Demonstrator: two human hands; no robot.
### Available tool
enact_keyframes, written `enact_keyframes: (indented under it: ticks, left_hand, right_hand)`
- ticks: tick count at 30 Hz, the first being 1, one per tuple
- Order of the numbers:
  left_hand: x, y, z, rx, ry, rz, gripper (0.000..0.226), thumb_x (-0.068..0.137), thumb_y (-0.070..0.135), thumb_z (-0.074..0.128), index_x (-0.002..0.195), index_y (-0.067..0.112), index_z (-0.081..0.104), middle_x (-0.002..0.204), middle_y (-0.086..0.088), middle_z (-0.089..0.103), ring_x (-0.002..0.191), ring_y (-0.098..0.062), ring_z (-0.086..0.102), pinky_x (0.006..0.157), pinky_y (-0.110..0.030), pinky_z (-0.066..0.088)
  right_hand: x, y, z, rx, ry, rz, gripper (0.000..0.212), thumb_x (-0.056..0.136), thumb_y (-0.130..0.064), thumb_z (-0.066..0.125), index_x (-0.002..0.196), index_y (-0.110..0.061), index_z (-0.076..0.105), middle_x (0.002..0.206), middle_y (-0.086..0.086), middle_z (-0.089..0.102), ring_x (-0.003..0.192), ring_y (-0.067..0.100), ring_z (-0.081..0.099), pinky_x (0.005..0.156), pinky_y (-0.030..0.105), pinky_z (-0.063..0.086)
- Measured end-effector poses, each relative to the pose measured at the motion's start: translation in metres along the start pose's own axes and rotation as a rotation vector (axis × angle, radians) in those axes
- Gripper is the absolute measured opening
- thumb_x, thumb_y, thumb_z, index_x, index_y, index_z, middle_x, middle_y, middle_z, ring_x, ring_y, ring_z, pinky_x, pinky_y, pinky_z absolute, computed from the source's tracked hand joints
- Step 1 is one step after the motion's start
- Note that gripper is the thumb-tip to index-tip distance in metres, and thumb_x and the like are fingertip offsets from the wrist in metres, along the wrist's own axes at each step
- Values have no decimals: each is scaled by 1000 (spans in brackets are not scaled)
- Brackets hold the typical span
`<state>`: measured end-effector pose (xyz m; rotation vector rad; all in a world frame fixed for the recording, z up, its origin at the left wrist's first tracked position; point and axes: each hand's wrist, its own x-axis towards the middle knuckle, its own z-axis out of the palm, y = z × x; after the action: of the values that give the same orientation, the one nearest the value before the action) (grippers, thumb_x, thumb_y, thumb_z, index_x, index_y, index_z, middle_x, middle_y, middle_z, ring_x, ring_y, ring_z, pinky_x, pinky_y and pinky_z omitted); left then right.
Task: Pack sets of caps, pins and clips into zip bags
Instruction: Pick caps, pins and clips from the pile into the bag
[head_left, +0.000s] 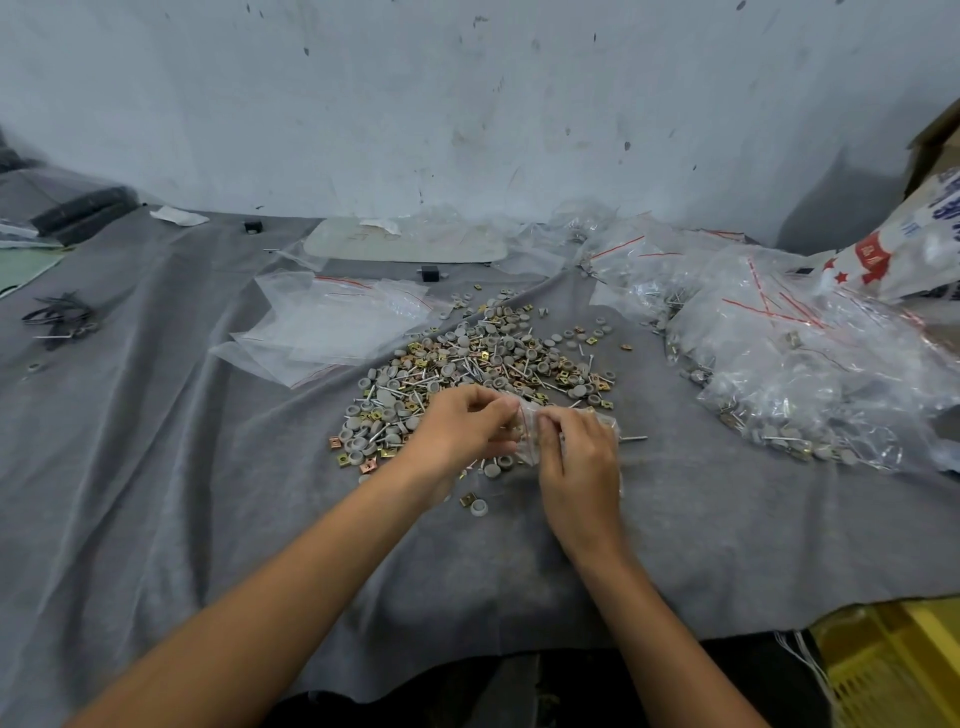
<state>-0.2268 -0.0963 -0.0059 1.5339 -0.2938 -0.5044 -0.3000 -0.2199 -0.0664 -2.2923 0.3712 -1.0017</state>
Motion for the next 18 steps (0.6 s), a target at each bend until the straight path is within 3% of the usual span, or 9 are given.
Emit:
enact_keyframes:
  ticks: [5, 8, 11, 15, 18]
  left_hand:
    - [0, 5, 6, -7, -16, -6, 18, 103, 20, 58, 101, 2, 62, 94, -11, 68, 77, -20, 72, 61, -25, 60]
    - [2, 3, 3, 142, 13, 80, 17, 98, 22, 66, 101, 5, 70, 86, -7, 70, 63, -11, 67, 59, -24, 57]
    - [5, 2, -6, 316, 34, 169, 9, 96, 27, 69, 95, 23, 77, 72, 4, 72, 56, -7, 59, 54, -23, 51]
    - [12, 6, -30, 492, 122, 237, 14, 98, 26, 64, 91, 36, 72, 72, 9, 69, 67, -10, 66, 65, -32, 57]
    - [16, 5, -47, 727, 88, 248, 12, 98, 24, 64, 102, 34, 71, 88, 15, 67, 80, -4, 65, 72, -26, 50]
  right_hand:
    - [0, 0, -1, 7, -10, 7, 18, 106, -25, 52, 111, -20, 68, 106, -4, 65, 101, 12, 47, 80, 21, 30]
    - [2, 0, -1, 19, -1, 23, 19, 105, -23, 52, 112, -17, 69, 106, -2, 67, 102, 17, 51, 84, 25, 35]
    - [2, -1, -1, 21, 13, 30, 18, 105, -22, 53, 110, -16, 69, 105, -1, 67, 101, 19, 53, 84, 26, 35]
    - [2, -2, -2, 12, 39, 49, 17, 105, -20, 54, 107, -15, 70, 103, 0, 68, 99, 20, 52, 83, 26, 35]
    - [2, -1, -1, 15, 42, 47, 18, 104, -20, 54, 106, -14, 70, 101, 0, 68, 98, 21, 54, 84, 24, 33]
